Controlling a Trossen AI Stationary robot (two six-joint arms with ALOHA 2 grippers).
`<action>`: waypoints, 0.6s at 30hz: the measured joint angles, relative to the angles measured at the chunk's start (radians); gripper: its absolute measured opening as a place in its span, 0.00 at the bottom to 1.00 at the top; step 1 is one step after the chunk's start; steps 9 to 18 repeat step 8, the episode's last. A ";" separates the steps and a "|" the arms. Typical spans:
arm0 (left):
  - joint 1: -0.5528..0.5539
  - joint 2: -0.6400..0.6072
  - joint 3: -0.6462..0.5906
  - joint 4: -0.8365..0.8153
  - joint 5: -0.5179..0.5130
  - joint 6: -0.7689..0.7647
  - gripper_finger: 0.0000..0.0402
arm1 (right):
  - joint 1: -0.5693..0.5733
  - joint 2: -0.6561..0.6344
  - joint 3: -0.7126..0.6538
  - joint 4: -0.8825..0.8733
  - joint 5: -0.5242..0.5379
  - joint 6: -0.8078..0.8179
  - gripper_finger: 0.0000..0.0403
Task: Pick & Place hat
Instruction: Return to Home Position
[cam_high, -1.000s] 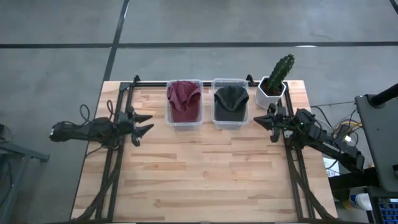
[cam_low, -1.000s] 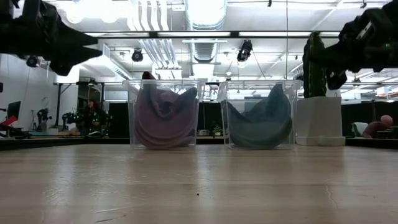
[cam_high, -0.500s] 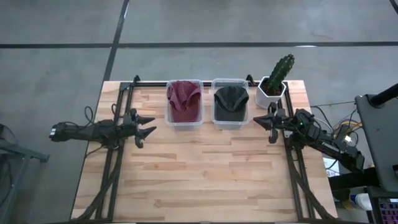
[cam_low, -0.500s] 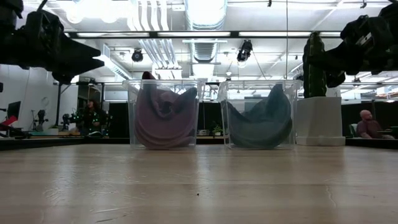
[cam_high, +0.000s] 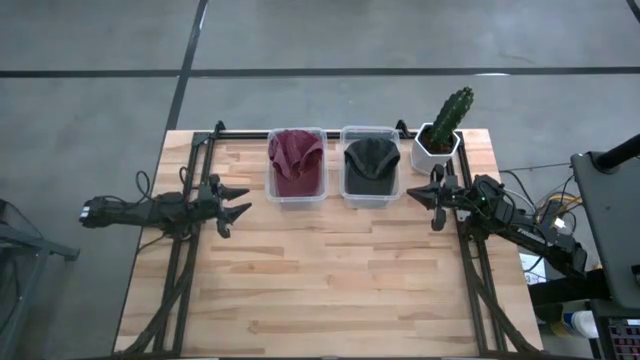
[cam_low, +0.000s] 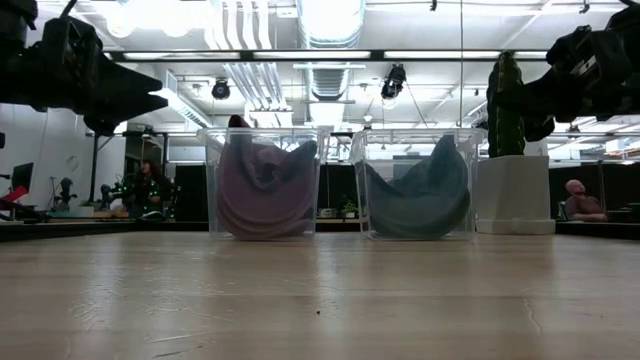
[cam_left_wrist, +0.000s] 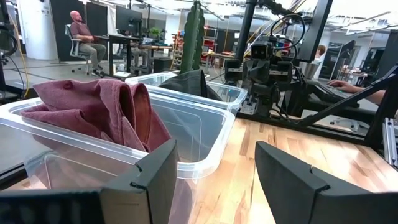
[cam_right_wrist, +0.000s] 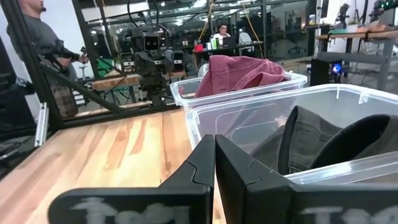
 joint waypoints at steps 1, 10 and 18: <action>0.000 0.000 0.000 0.000 0.000 0.000 0.52 | 0.000 0.000 0.000 0.000 0.000 -0.011 0.02; 0.000 0.000 -0.001 0.003 0.000 0.000 0.52 | 0.000 0.000 0.000 0.000 0.019 0.023 0.02; 0.000 0.000 -0.001 0.003 0.000 0.000 0.52 | 0.000 0.000 0.000 0.000 0.019 0.023 0.02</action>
